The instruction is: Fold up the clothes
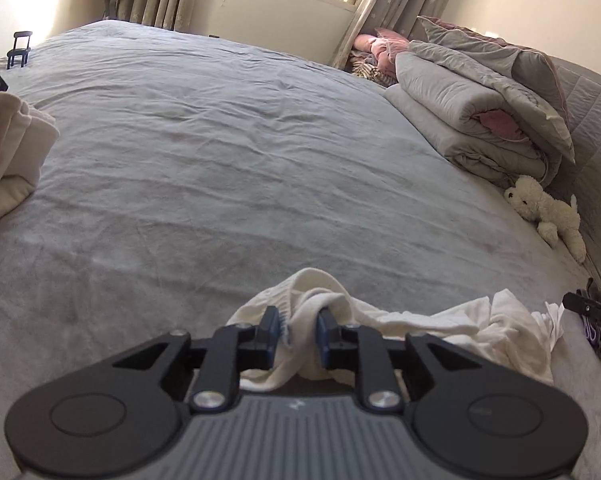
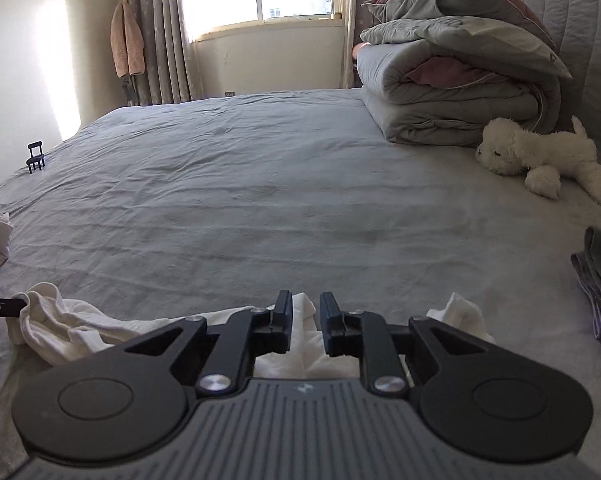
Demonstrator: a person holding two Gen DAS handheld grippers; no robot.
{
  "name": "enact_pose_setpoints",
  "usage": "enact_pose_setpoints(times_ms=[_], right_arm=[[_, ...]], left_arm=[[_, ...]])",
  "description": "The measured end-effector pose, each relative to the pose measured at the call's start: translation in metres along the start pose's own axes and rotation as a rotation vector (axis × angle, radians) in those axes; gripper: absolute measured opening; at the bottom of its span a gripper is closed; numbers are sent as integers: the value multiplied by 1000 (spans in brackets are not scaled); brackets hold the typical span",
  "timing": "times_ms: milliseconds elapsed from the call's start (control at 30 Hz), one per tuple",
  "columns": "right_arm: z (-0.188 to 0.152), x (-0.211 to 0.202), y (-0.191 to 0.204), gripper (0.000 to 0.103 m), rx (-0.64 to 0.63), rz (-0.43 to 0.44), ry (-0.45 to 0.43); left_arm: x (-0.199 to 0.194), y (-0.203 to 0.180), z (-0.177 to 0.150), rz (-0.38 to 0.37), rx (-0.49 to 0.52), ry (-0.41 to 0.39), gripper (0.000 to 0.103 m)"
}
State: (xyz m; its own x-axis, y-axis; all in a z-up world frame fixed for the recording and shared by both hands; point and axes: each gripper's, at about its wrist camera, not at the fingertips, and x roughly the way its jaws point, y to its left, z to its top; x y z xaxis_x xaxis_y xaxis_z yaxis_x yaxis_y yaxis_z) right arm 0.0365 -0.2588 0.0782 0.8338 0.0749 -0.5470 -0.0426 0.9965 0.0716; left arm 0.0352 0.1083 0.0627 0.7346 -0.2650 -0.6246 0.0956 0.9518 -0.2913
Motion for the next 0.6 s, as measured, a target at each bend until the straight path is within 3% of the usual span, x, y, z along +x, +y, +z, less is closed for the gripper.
enact_pose_setpoints(times_ms=[33, 67, 100, 133, 200, 333, 400, 467, 533, 600], right_arm=[[1, -2, -1, 45, 1, -2, -5], [-1, -3, 0, 57, 0, -3, -6], [-2, -5, 1, 72, -2, -4, -7], [-4, -5, 1, 73, -5, -5, -2], [-4, -2, -3, 73, 6, -3, 15], [-4, 6, -13, 73, 64, 28, 47], [-7, 13, -14, 73, 62, 39, 81], [-10, 21, -12, 65, 54, 62, 121], [-15, 27, -5, 49, 32, 106, 159], [-22, 34, 7, 40, -2, 140, 199]], left_arm=[[-4, -1, 1, 1, 11, -16, 44], [-7, -2, 3, 5, 24, -31, 56], [-9, -3, 4, 16, 41, -41, 59], [-10, -4, 6, 29, 58, -52, 59], [-11, -7, 10, 40, 96, -67, 59], [-1, -24, 20, -18, 228, -36, 65], [1, -34, 25, -34, 294, -59, 70], [7, -46, 26, -84, 356, -66, 80], [24, -61, 14, -118, 465, -8, 82], [44, -76, -1, -128, 593, 58, 80]])
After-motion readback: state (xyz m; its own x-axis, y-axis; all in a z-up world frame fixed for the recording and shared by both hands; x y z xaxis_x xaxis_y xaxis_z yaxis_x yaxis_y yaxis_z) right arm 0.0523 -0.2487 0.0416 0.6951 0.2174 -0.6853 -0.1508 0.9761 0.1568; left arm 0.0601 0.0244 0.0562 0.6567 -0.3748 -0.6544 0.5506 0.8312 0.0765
